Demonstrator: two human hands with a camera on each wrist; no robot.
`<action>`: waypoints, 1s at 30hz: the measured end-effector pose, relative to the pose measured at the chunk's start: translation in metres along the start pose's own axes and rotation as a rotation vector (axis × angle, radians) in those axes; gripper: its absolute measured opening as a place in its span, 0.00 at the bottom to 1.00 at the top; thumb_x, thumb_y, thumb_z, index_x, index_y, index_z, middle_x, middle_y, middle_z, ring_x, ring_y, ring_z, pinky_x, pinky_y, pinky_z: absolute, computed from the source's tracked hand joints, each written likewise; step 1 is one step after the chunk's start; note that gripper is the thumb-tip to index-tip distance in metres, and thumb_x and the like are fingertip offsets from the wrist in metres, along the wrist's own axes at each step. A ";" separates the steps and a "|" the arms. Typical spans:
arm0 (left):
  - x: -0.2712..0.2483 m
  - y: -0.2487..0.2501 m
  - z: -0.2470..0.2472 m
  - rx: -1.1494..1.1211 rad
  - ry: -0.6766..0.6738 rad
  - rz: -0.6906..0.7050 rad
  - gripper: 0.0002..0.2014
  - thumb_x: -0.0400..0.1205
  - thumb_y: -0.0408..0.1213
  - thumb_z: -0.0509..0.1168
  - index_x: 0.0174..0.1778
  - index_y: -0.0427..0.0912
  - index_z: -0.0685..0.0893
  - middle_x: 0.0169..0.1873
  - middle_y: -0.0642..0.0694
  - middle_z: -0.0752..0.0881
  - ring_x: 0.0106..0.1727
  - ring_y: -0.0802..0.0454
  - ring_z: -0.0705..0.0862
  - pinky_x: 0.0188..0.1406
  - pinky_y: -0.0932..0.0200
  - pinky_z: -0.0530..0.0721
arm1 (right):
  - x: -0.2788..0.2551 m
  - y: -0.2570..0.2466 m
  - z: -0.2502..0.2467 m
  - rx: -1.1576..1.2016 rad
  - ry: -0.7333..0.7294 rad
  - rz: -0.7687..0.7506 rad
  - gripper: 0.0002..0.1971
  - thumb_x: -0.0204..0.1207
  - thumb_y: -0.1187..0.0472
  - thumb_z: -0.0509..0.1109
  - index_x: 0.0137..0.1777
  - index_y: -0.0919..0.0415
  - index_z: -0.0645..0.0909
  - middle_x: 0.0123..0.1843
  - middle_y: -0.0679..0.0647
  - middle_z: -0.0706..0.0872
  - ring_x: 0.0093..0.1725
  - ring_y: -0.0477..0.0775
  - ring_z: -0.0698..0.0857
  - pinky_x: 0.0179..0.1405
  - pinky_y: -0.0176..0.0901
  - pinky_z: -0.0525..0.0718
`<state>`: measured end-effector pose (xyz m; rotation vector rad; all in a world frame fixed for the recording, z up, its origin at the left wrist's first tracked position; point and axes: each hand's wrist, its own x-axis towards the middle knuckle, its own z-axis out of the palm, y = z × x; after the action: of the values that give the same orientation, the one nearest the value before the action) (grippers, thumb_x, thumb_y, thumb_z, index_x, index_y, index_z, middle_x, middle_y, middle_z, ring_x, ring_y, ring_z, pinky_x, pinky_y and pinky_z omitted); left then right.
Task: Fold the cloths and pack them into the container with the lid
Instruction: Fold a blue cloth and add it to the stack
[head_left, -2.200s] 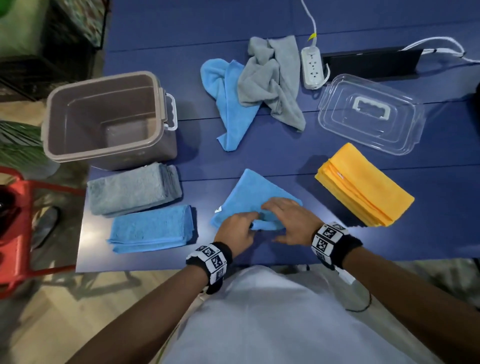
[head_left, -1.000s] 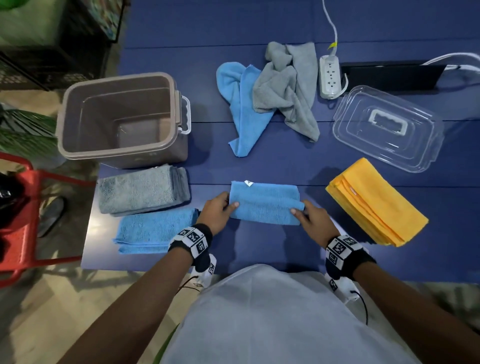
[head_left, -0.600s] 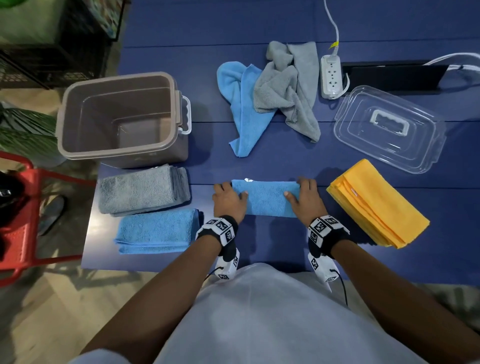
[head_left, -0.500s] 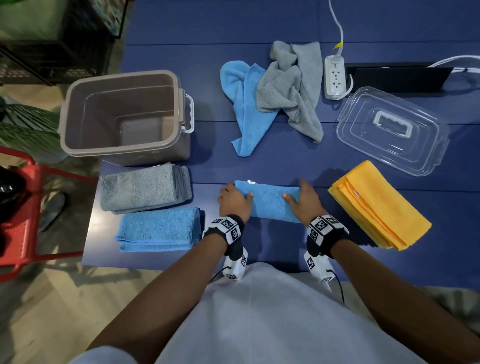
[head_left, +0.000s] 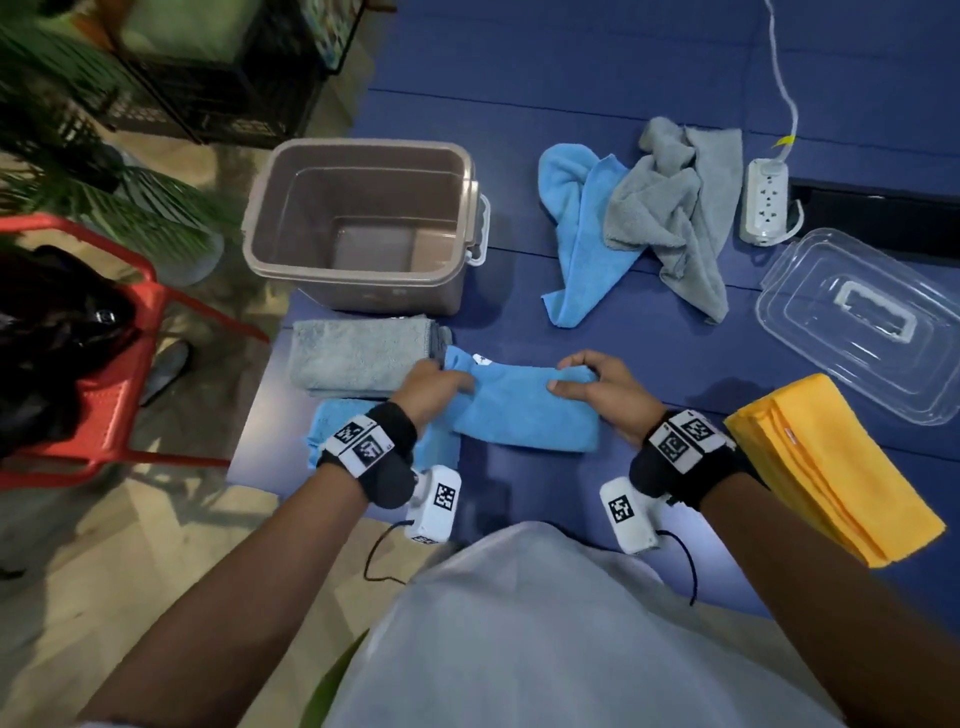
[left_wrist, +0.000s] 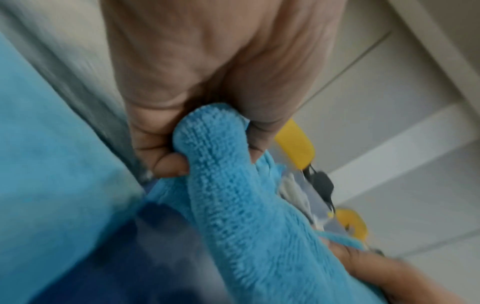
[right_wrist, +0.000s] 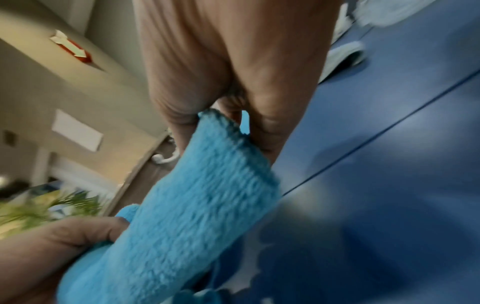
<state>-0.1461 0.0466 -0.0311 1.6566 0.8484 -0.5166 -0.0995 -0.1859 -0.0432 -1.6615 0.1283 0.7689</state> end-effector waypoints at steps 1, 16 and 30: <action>-0.004 -0.001 -0.022 -0.041 0.025 0.015 0.34 0.52 0.43 0.73 0.52 0.26 0.83 0.41 0.38 0.86 0.41 0.43 0.85 0.39 0.49 0.82 | 0.000 -0.009 0.014 -0.004 -0.053 -0.023 0.11 0.70 0.67 0.79 0.46 0.58 0.80 0.44 0.51 0.83 0.45 0.48 0.83 0.50 0.42 0.82; -0.017 -0.058 -0.176 -0.057 0.083 0.642 0.34 0.62 0.13 0.76 0.54 0.54 0.83 0.38 0.49 0.82 0.39 0.55 0.80 0.40 0.63 0.81 | 0.005 -0.045 0.148 -0.478 -0.172 -0.658 0.23 0.64 0.77 0.73 0.58 0.59 0.84 0.49 0.51 0.83 0.51 0.45 0.82 0.56 0.33 0.79; -0.003 -0.103 -0.167 1.272 -0.041 0.916 0.15 0.65 0.55 0.64 0.39 0.50 0.73 0.39 0.50 0.72 0.41 0.48 0.69 0.40 0.54 0.63 | -0.001 0.026 0.163 -0.806 -0.460 -0.543 0.22 0.76 0.52 0.70 0.69 0.56 0.77 0.57 0.50 0.74 0.44 0.41 0.77 0.55 0.37 0.79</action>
<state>-0.2431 0.2156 -0.0519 2.8749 -0.5090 -0.4177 -0.1804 -0.0441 -0.0711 -2.0581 -1.0371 0.7985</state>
